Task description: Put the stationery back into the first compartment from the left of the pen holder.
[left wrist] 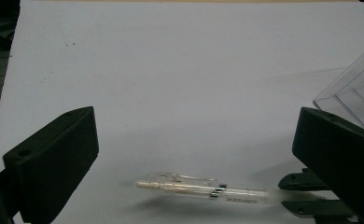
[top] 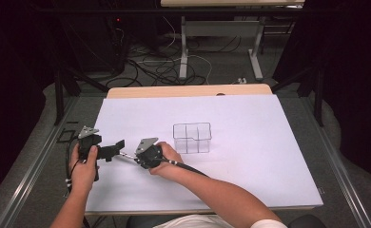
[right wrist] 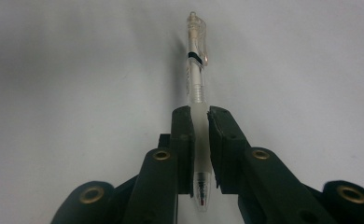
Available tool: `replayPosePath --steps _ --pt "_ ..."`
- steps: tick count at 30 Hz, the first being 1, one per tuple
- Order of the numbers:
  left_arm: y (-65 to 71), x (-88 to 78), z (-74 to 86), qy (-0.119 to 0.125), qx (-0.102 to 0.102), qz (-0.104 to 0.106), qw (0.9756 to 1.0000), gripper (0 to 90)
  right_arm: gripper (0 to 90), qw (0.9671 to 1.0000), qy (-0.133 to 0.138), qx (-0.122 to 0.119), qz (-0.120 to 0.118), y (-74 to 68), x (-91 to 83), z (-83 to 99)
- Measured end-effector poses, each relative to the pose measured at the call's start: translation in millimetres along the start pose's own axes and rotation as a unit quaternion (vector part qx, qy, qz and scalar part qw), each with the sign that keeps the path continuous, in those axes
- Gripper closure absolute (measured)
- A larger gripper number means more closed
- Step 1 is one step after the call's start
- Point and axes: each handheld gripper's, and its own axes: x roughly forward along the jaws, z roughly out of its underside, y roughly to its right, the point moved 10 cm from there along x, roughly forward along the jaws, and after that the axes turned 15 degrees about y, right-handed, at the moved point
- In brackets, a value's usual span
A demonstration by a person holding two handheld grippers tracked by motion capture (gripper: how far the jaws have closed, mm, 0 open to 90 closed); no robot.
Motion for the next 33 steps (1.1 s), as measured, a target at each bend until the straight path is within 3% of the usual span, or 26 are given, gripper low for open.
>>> replayPosePath --steps 5,10,13,20,28,30,33 --pt "3.8 -0.8 -1.8 -0.001 0.006 0.006 1.0 0.5 80.8 0.9998 0.005 -0.019 0.003 -0.1 -21.4 -0.7" --pt "11.8 -0.4 -4.9 0.003 0.012 0.019 0.9998 0.5 80.7 0.9982 0.011 -0.059 -0.003 -0.8 -47.1 0.9" --pt "17.6 0.7 -3.6 -0.004 0.018 0.03 0.9994 0.5 80.7 0.9974 0.013 -0.07 -0.007 -1.5 -61.8 4.9" --pt "29.0 3.8 -2.3 -0.012 0.029 0.047 0.9984 0.4 80.7 0.9935 0.02 -0.112 -0.002 4.7 -90.2 14.4" --pt "41.6 7.1 -1.7 -0.018 0.031 0.069 0.997 0.4 80.7 0.9812 0.019 -0.192 -0.001 6.2 -117.8 21.1" --pt "44.6 8.7 -1.9 -0.017 0.049 0.066 0.9965 0.4 80.7 0.9773 0.015 -0.211 -0.005 7.0 -124.0 22.9" --pt "51.3 8.7 2.1 -0.031 0.086 0.077 0.9928 0.3 80.7 0.9709 0.018 -0.238 -0.016 7.1 -132.9 26.8"
